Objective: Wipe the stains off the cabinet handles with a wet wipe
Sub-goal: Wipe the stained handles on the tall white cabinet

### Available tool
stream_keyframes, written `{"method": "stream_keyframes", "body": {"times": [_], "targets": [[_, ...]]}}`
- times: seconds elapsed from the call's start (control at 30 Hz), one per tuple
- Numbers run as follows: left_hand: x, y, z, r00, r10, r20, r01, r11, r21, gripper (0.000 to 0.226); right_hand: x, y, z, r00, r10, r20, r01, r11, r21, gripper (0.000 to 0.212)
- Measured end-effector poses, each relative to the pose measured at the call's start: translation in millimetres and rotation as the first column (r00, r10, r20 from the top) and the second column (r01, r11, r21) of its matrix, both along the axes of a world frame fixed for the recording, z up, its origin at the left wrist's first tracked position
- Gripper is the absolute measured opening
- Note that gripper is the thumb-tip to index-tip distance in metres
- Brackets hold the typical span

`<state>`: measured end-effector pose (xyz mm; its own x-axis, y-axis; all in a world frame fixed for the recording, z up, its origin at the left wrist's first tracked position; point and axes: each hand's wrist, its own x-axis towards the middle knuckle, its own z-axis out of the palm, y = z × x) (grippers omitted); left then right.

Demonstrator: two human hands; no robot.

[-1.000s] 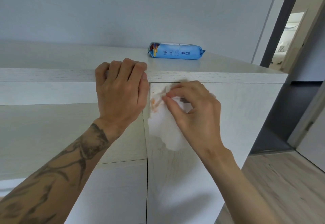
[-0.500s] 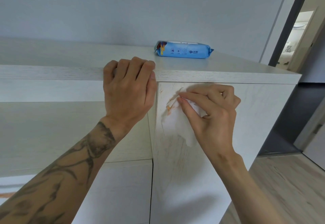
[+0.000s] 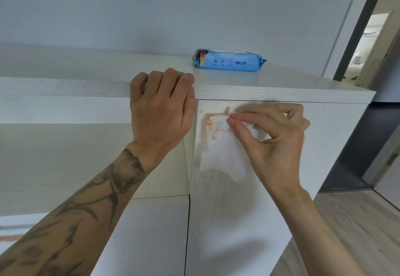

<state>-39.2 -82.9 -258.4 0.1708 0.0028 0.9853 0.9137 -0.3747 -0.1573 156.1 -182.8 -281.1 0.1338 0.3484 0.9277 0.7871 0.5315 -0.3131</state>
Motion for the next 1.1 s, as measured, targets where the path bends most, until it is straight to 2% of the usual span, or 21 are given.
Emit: {"method": "stream_keyframes", "body": {"times": [0.13,0.33,0.53,0.7,0.87,1.1], "targets": [[0,0,-1,1.0,-0.001,0.0,0.001,1.0,0.002,0.029,-15,9,6,0.993,-0.071,0.089,0.07,0.997,0.015,0.004],[0,-1,-1,1.0,0.0,0.004,0.0,1.0,-0.008,0.028,1,-4,-4,0.999,-0.05,0.018,0.05,0.998,0.028,0.006],[0,-2,0,1.0,0.005,-0.003,-0.005,1.0,-0.002,0.035,-14,7,5,0.992,-0.075,0.104,0.075,0.997,0.001,0.005],[-1,-1,0,1.0,0.0,-0.004,0.0,1.0,-0.002,0.029,16,-5,-6,0.995,-0.039,0.094,0.036,0.999,0.036,0.008],[1,-2,0,1.0,0.002,0.004,-0.002,1.0,-0.001,0.035,57,-12,-10,0.99,-0.126,0.063,0.123,0.991,0.045,0.008],[2,-4,0,1.0,0.005,0.012,-0.005,1.0,-0.01,0.027,0,4,-5,0.993,-0.022,0.114,0.014,0.997,0.075,0.01]]}}
